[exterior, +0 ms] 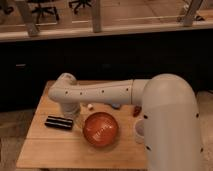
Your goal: Push the eraser across the table
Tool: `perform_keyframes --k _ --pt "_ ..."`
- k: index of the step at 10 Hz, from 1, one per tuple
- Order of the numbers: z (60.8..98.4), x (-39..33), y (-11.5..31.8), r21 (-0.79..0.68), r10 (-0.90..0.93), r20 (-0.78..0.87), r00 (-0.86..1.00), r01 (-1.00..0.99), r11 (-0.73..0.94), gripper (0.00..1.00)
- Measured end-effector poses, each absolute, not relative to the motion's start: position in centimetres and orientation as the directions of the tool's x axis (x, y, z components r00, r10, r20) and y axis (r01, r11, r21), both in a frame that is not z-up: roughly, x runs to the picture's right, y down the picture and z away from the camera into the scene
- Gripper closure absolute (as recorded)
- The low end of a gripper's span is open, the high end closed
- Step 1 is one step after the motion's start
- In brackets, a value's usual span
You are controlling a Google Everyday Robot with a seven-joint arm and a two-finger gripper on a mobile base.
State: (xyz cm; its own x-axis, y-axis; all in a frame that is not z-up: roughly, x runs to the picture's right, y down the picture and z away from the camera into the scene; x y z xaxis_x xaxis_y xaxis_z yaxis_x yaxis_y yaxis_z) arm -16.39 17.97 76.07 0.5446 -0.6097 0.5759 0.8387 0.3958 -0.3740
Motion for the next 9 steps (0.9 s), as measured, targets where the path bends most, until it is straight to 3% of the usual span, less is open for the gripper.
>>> perform_keyframes --k 2,4,5,9 --pt "76.2 -16.3 18.4 -0.372 -0.608 0.584 0.538 0.843 0.389 0.4" --pt "76.2 -16.6 18.8 -0.364 -0.606 0.596 0.526 0.85 0.38 0.38" --pt "76.2 -16.7 19.0 -0.361 -0.604 0.599 0.525 0.851 0.381 0.43" --pt "76.5 -16.8 19.8 -0.351 -0.595 0.614 0.518 0.855 0.381 0.85"
